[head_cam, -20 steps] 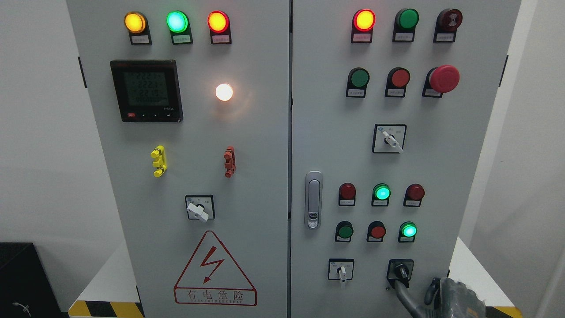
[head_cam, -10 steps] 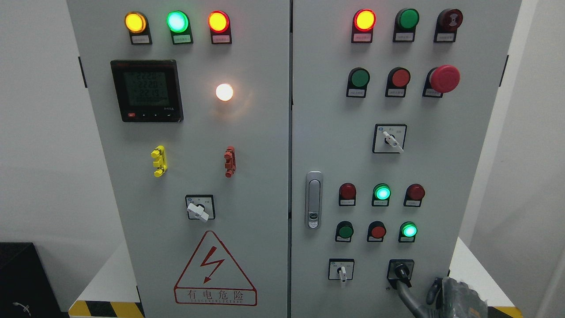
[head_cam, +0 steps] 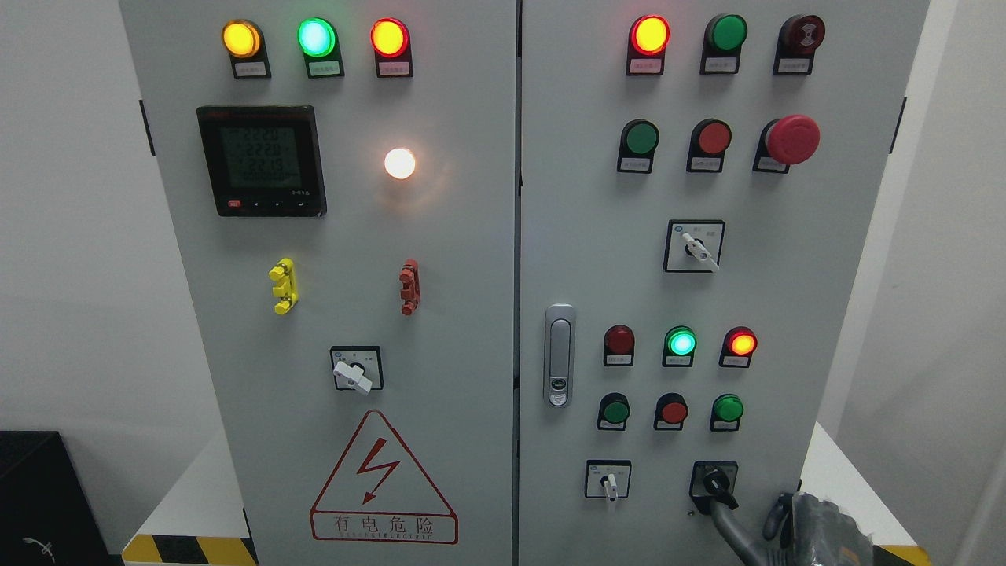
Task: Flip black knob to close circuit
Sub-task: 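Twist the black knob with the right hand to its other position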
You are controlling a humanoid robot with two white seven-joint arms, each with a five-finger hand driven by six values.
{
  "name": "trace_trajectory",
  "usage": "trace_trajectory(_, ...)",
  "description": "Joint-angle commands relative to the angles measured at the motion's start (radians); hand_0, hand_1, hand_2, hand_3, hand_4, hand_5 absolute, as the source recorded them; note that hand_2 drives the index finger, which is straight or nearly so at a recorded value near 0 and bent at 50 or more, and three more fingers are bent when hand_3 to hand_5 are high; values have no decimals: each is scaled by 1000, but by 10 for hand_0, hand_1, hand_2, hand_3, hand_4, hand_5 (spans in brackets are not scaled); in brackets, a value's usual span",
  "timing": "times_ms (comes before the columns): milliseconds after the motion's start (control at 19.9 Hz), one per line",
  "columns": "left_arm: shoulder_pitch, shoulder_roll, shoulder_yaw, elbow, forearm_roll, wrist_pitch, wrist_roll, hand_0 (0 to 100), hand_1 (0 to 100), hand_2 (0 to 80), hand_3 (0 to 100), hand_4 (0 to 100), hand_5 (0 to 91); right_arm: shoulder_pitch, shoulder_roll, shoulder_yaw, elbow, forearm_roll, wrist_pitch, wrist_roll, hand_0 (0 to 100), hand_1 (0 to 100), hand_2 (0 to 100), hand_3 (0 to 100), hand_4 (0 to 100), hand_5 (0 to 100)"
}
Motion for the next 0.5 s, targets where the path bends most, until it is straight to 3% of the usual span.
trace_trajectory(0,0,0,-21,22,-21,1,-2,120,556,0,0,0,0,-6,0,-12,-2,-2,1,-2,0,165,790,982,804,799)
trace_trajectory(452,0,0,-21,22,-21,-1,-2,120,556,0,0,0,0,-12,0,-16,-5,-4,-1,-2,0,165,788,979,804,797)
